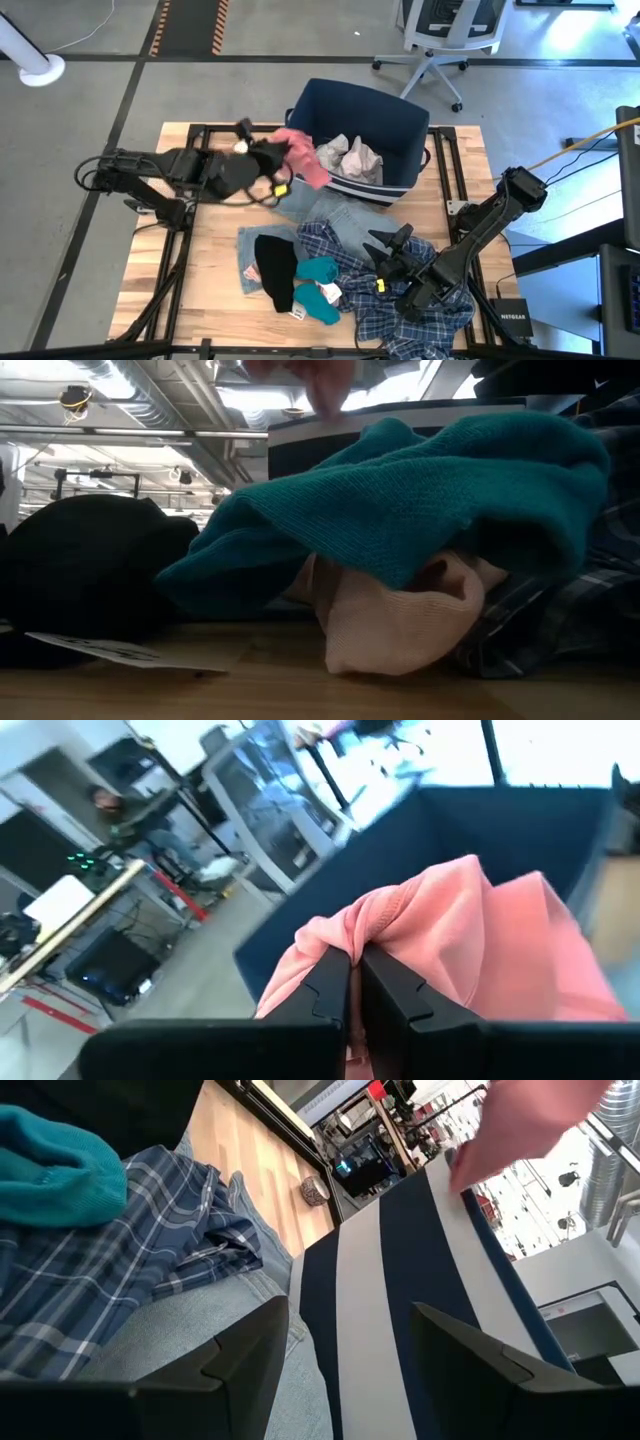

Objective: Sort clothes
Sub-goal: Put the pink underwear into the blue laundry bin

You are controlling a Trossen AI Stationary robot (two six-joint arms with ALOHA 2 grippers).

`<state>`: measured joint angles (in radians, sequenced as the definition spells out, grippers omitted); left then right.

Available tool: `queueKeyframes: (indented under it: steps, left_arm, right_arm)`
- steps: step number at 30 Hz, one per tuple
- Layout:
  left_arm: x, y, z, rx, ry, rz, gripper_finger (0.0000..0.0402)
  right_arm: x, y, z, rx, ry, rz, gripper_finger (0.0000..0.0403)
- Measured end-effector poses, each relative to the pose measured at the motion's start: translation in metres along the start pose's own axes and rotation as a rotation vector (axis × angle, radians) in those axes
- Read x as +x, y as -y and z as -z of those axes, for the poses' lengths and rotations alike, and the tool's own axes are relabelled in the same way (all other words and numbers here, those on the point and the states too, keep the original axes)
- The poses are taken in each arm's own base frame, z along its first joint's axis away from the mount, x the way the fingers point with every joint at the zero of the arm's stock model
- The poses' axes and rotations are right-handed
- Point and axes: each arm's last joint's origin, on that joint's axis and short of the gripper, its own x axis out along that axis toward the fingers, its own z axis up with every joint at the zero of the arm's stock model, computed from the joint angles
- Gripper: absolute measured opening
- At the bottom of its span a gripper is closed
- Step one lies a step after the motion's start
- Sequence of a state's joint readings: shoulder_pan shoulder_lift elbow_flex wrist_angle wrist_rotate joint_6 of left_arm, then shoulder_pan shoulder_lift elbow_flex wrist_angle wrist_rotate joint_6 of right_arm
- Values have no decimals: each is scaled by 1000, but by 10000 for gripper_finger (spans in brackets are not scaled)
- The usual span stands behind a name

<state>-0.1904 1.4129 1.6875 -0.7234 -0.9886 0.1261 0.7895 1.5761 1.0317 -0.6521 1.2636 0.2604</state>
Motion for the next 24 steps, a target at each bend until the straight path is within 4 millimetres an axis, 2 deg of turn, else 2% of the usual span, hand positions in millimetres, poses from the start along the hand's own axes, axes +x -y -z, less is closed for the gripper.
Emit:
queueKeyframes:
  steps: [6,12,18,24]
  left_arm:
    - [34,-31,-13,-137,93,-55,13]
    - [62,-50,-8,-264,100,23,16]
    - [87,-49,-1,-409,66,113,17]
    - [112,-27,10,-403,-31,146,17]
  right_arm:
    - [0,0,0,1,0,0,225]
    - [0,-1,0,0,-6,-24,225]
    - [0,-1,0,-3,-7,-24,225]
    - [0,-1,0,1,-6,-25,225]
